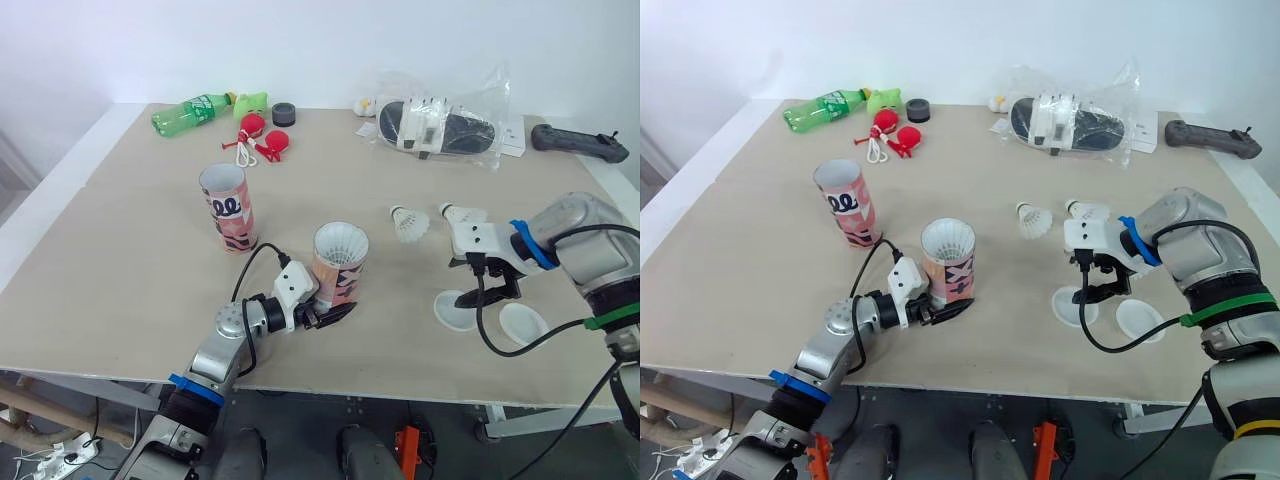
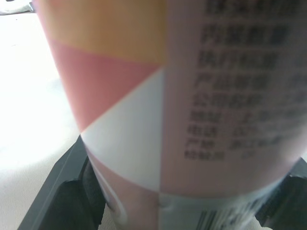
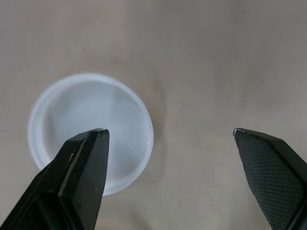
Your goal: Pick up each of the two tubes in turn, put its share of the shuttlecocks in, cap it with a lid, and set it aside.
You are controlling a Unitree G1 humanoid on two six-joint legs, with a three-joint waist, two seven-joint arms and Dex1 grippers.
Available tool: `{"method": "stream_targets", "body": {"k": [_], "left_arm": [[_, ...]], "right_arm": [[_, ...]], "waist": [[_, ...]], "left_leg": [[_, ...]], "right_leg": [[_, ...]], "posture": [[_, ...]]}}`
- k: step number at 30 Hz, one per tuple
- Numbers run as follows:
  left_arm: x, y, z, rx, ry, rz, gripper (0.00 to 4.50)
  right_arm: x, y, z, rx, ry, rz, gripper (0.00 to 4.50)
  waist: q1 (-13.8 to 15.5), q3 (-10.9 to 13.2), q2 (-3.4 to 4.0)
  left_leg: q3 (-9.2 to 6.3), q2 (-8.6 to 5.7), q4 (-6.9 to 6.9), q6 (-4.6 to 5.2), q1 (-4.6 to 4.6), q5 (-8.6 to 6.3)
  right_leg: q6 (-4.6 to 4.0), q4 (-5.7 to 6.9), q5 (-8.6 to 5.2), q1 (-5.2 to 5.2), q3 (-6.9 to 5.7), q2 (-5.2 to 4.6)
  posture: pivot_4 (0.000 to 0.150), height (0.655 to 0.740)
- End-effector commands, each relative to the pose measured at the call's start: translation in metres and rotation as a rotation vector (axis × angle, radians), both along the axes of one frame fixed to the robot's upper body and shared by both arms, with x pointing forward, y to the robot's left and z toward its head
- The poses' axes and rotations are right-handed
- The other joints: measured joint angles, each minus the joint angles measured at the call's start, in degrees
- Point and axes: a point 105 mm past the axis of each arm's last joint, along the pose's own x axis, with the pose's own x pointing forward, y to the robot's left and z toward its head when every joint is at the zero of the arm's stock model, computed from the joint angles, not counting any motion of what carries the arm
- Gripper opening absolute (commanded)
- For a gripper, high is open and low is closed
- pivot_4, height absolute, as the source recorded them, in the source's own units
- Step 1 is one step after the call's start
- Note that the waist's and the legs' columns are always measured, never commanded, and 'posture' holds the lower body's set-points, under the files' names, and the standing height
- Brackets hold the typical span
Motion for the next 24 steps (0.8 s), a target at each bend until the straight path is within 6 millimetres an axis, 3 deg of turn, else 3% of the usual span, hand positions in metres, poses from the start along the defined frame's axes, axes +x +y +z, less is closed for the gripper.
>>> {"method": "stream_targets", "body": {"k": [1,3,6,10,12,14,20,22,24], "left_arm": [[-0.005,-0.004,-0.014,0.042,0.037,-0.029,3.27],[-0.004,-0.004,-0.014,0.039,0.038,-0.027,3.27],[-0.004,-0.002,-0.014,0.03,0.044,-0.021,3.27],[-0.004,-0.001,-0.014,0.026,0.041,-0.013,3.27],[-0.003,0.0,-0.013,0.025,0.039,-0.011,3.27],[-0.003,0.0,-0.013,0.026,0.037,-0.009,3.27],[-0.001,0.0,-0.013,0.028,0.033,-0.006,3.27],[0.0,0.0,-0.013,0.027,0.033,-0.004,3.27],[0.0,0.001,-0.013,0.023,0.037,-0.004,3.27]], "right_arm": [[0.004,-0.004,0.001,-0.034,0.004,0.006,4.45],[0.007,-0.004,-0.002,-0.04,0.009,0.006,4.45],[0.008,-0.003,-0.007,-0.048,0.018,0.009,3.73],[0.006,-0.003,-0.014,-0.056,0.048,0.016,1.98],[0.005,-0.002,-0.016,-0.054,0.062,0.019,0.82],[0.005,-0.001,-0.017,-0.049,0.07,0.03,0.05],[0.002,0.005,-0.01,0.001,0.089,0.048,0.05],[0.006,0.018,0.008,0.088,0.052,0.067,0.05],[0.011,0.047,0.045,0.256,-0.01,0.109,0.05]], "waist": [[-0.01,0.0,0.0],[-0.04,-0.01,-0.01],[-0.09,-0.04,-0.06],[-0.14,-0.1,-0.18],[-0.25,-0.12,-0.21],[-0.33,-0.13,-0.22],[-0.43,-0.14,-0.24],[-0.43,-0.13,-0.23],[-0.59,-0.07,-0.12]], "left_leg": [[0.0,0.0,-0.01,-0.01,0.04,0.0],[0.0,0.0,-0.02,-0.01,0.22,0.01],[0.0,0.0,-0.01,-0.01,0.31,0.0],[0.0,0.01,0.02,-0.02,0.52,0.01],[0.0,0.01,0.09,-0.03,0.65,0.01],[0.0,0.01,0.14,-0.04,0.72,0.02],[0.0,0.01,0.14,-0.13,0.75,0.08],[0.0,0.01,0.13,-0.13,0.75,0.08],[0.0,0.01,0.1,-0.13,0.73,0.08]], "right_leg": [[0.0,0.0,0.01,0.03,0.0,0.0],[0.01,0.0,0.0,0.2,0.0,0.01],[0.0,0.0,0.0,0.3,0.01,0.01],[0.01,0.0,0.03,0.55,0.01,0.01],[0.02,-0.01,0.05,0.71,0.01,0.01],[-0.02,-0.01,0.08,0.78,0.01,0.01],[-0.06,-0.01,0.13,0.8,0.02,0.01],[-0.01,-0.01,0.14,0.8,0.02,0.01],[0.0,-0.01,0.15,0.75,0.03,0.01]], "posture": [[0.15,0.74],[0.15,0.74],[0.15,0.74],[0.15,0.74],[0.15,0.74],[0.15,0.74],[0.15,0.74],[0.15,0.74],[0.15,0.74]]}}
